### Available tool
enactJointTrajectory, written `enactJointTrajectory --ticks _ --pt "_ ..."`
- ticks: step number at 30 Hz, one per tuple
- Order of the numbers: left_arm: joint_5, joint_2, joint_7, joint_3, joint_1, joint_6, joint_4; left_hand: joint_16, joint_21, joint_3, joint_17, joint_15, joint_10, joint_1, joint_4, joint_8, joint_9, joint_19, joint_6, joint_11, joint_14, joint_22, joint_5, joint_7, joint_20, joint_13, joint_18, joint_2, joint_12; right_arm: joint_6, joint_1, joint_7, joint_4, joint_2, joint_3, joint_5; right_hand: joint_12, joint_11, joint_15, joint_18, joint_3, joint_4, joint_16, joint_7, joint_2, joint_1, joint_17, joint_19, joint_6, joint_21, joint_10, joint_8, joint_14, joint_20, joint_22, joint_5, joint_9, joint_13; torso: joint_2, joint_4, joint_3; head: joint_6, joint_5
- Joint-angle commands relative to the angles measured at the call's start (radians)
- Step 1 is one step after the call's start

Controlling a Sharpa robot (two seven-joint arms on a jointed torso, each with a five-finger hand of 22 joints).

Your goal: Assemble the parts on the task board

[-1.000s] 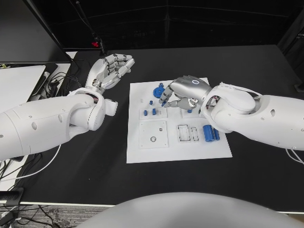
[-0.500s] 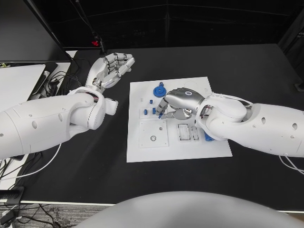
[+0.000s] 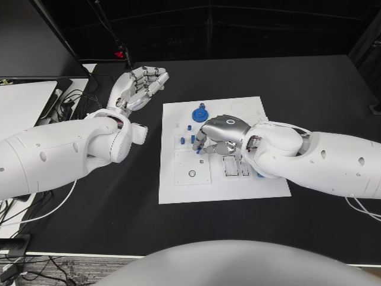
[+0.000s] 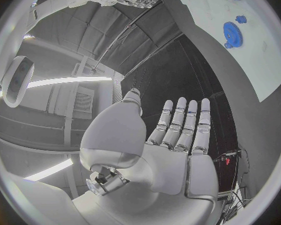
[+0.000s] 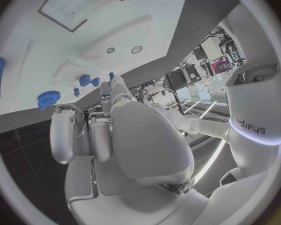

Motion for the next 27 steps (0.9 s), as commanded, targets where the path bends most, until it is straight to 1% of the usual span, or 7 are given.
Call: enactJointTrajectory --ticks 1,4,12,16,18,22,27 --pt "0.002 0.000 0.143 0.001 0.001 0.008 0.000 0.004 0.003 -0.006 -0.001 -0.001 -0.008 0.001 0.002 0.006 -0.001 0.006 -0.006 0.000 -0.006 -0.001 0.007 0.117 0.000 -0.001 -0.011 0.011 0.003 0.057 -0.001 -0.007 -0.003 0.004 0.000 -0.050 -0.006 0.003 0.001 -0.012 0.009 0.000 -0.003 0.006 -0.005 0.006 0.155 0.020 -0.002 -0.008 0.003 -0.004 0.082 -0.002 0.187 0.004 0.000 0.000 0.000 -0.0004 -0.0001 0.000 -0.002" --pt "0.002 0.000 0.143 0.001 0.001 0.008 0.001 0.004 0.003 -0.006 -0.001 -0.001 -0.008 0.001 0.002 0.006 -0.001 0.006 -0.006 0.000 -0.006 -0.001 0.007 0.117 0.000 -0.001 -0.011 0.011 0.003 0.074 -0.006 -0.013 -0.007 0.008 0.000 -0.055 -0.007 0.004 0.001 -0.012 0.010 0.000 -0.003 0.006 -0.005 0.006 0.155 0.019 -0.003 -0.009 0.003 -0.005 0.082 -0.001 0.186 0.004 0.000 0.000 0.000 -0.0003 -0.0002 0.000 -0.002" --pt "0.002 0.000 0.143 0.001 0.001 0.008 0.000 0.004 0.003 -0.006 -0.001 -0.001 -0.008 0.001 0.002 0.006 -0.001 0.006 -0.006 0.000 -0.006 -0.001 0.007 0.117 0.000 -0.001 -0.011 0.011 0.003 0.092 -0.014 -0.021 -0.008 0.009 -0.001 -0.057 -0.009 0.004 0.002 -0.011 0.012 0.000 -0.003 0.007 -0.005 0.005 0.155 0.018 -0.004 -0.010 0.003 -0.006 0.082 -0.001 0.186 0.004 0.000 0.000 -0.001 -0.0003 0.0004 0.000 -0.003" --pt "0.002 -0.001 0.142 0.001 0.001 0.007 -0.001 0.004 0.003 -0.006 -0.001 -0.001 -0.008 0.001 0.002 0.006 -0.001 0.006 -0.006 0.000 -0.006 -0.001 0.007 0.117 0.000 -0.001 -0.011 0.011 0.003 0.100 -0.016 -0.021 -0.008 0.009 -0.001 -0.058 -0.010 0.005 0.002 -0.011 0.013 0.000 -0.004 0.007 -0.005 0.005 0.153 0.017 -0.004 -0.012 0.002 -0.007 0.082 -0.001 0.185 0.004 -0.001 0.000 -0.001 -0.0004 0.0003 0.000 -0.007" --pt "0.002 0.000 0.141 0.001 0.001 0.007 -0.002 0.005 0.003 -0.007 -0.002 -0.001 -0.009 0.001 0.002 0.007 -0.001 0.006 -0.007 0.000 -0.006 -0.001 0.007 0.117 0.000 -0.001 -0.011 0.012 0.005 0.101 -0.016 -0.018 -0.009 0.009 -0.001 -0.058 -0.011 0.005 0.002 -0.011 0.014 0.000 -0.005 0.007 -0.004 0.005 0.150 0.017 -0.004 -0.013 0.002 -0.007 0.081 -0.001 0.184 0.004 -0.001 0.000 -0.001 -0.0001 0.0006 0.000 -0.008" --pt "0.002 0.000 0.141 0.001 0.001 0.006 -0.004 0.005 0.003 -0.008 -0.003 -0.001 -0.009 0.001 0.002 0.008 -0.001 0.006 -0.007 0.000 -0.006 -0.002 0.008 0.117 0.000 -0.001 -0.011 0.013 0.005 0.102 -0.017 -0.014 -0.009 0.009 -0.001 -0.058 -0.012 0.005 0.003 -0.010 0.015 0.000 -0.005 0.007 -0.004 0.004 0.149 0.016 -0.004 -0.014 0.002 -0.008 0.081 0.000 0.184 0.005 -0.001 0.001 -0.001 -0.0006 0.0002 0.000 -0.006" --pt "0.002 0.000 0.141 0.001 0.001 0.006 -0.004 0.005 0.003 -0.008 -0.003 -0.001 -0.009 0.001 0.002 0.008 -0.002 0.006 -0.007 0.000 -0.006 -0.002 0.008 0.117 0.000 -0.001 -0.011 0.013 0.006 0.102 -0.017 -0.011 -0.009 0.009 -0.001 -0.058 -0.012 0.005 0.003 -0.010 0.015 0.000 -0.006 0.007 -0.004 0.004 0.149 0.016 -0.004 -0.014 0.002 -0.008 0.081 0.000 0.184 0.005 -0.001 0.001 0.000 0.0008 0.0005 0.000 -0.009"
